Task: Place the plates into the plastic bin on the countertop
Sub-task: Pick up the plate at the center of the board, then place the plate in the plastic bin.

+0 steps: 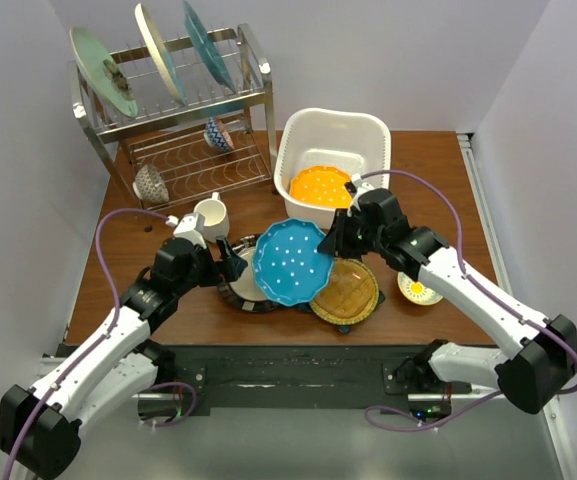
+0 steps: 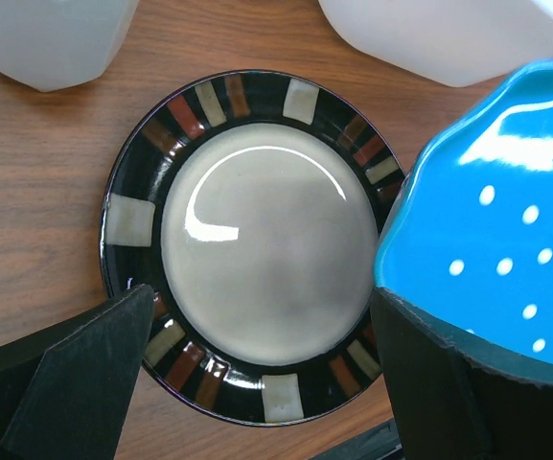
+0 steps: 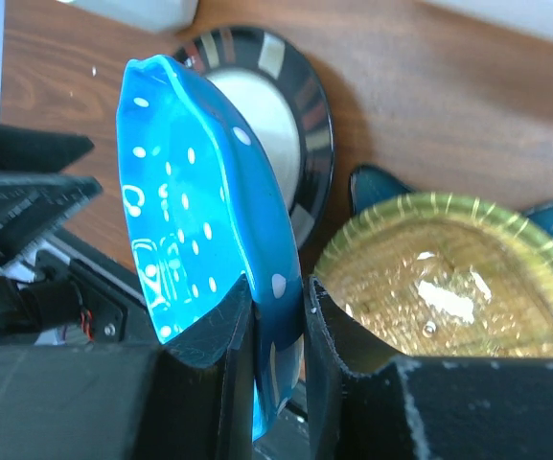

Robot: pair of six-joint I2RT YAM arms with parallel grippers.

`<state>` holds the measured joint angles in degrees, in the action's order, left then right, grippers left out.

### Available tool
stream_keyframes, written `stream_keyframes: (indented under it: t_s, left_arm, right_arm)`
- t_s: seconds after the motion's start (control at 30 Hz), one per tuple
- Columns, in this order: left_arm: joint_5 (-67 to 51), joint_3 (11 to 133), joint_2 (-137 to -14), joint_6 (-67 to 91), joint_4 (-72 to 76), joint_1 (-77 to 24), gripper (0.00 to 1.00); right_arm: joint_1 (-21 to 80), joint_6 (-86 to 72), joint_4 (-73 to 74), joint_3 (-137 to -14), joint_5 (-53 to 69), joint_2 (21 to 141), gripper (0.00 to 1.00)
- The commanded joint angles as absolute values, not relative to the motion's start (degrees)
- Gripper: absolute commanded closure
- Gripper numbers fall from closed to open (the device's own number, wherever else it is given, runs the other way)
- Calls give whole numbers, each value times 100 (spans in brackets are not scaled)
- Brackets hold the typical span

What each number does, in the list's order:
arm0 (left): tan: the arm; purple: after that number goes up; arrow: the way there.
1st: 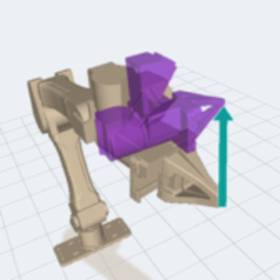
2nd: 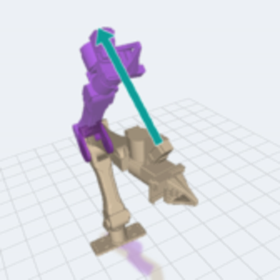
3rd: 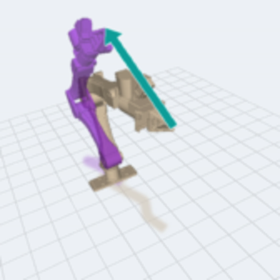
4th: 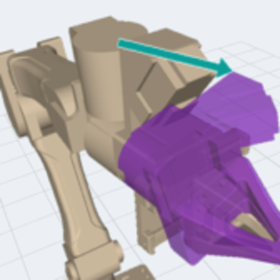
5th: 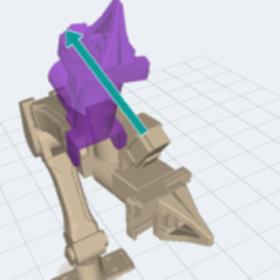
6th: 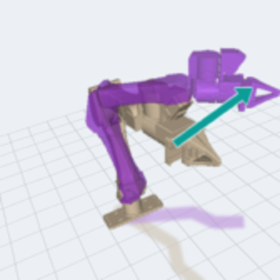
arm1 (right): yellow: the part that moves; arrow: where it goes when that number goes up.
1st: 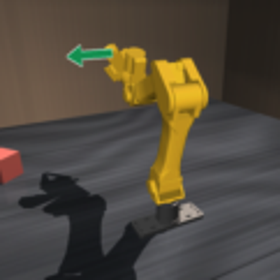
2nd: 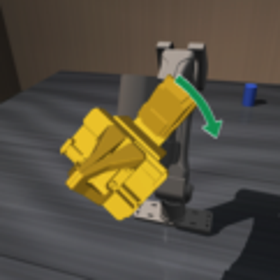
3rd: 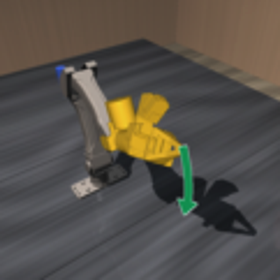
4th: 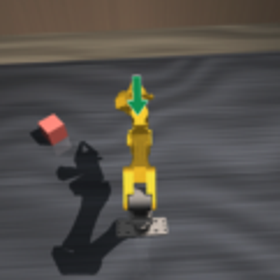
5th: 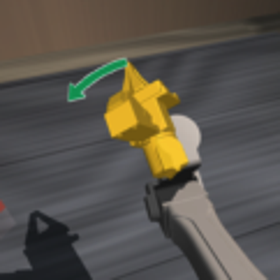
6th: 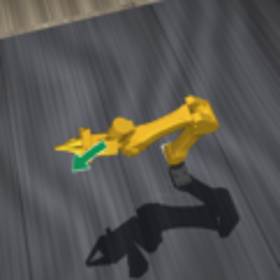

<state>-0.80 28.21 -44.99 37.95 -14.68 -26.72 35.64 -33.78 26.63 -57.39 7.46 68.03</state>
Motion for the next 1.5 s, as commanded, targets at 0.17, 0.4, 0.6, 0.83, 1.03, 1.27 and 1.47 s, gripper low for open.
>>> stream_keyframes:
  t_s: [0.17,0.4,0.6,0.83,1.03,1.27,1.47]
  left_arm:
    - [-79,2733,-4430,3735,-1213,-2689,0]
    - [-158,2725,-4500,3691,-1090,-2690,0]
    - [-220,2733,-4675,3691,-1072,-2689,0]
    - [-360,2654,-4772,3665,-940,-2689,0]
    - [-457,2654,-4869,3665,-879,-2689,0]
    - [-580,2619,-4878,3656,-835,-2689,0]
    - [-703,2619,-4808,3648,-791,-2689,0]
  right_arm:
    - [3533,-3156,2425,-6934,528,7127,100]
    - [3437,-2962,2549,-7532,378,7540,100]
    - [3200,-2918,2523,-8068,597,8041,100]
    - [2848,-2804,2619,-8534,650,8375,100]
    - [2514,-2804,2593,-8745,835,8516,100]
    - [2189,-2944,2461,-8956,1142,8727,100]
    - [2004,-3032,2399,-9140,1160,8921,100]
